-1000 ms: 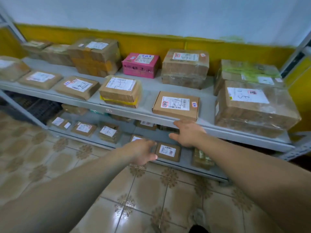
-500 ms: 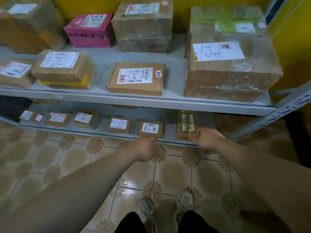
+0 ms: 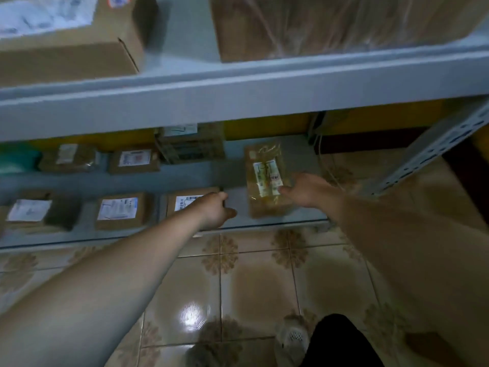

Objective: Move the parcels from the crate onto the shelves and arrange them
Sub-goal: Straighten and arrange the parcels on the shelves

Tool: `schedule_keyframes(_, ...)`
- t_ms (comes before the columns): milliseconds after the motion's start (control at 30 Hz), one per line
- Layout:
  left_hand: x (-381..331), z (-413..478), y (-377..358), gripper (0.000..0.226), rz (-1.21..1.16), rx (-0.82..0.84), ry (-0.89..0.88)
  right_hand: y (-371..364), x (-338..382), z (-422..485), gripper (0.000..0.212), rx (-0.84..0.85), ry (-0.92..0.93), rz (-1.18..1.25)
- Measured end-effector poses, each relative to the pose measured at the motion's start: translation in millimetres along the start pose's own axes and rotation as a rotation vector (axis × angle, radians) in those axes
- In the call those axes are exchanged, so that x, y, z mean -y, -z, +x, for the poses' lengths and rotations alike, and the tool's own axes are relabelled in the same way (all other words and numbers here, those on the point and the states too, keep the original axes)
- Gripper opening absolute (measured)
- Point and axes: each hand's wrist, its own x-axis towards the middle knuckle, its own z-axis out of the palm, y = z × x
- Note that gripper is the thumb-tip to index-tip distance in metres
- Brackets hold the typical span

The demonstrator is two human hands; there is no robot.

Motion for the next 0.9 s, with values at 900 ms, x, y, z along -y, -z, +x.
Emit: schedule_keyframes(900, 174, 206, -98, 0.073, 0.030, -0.404, 0.092, -121, -15, 226, 0.074, -0.513, 0.201, -0.179)
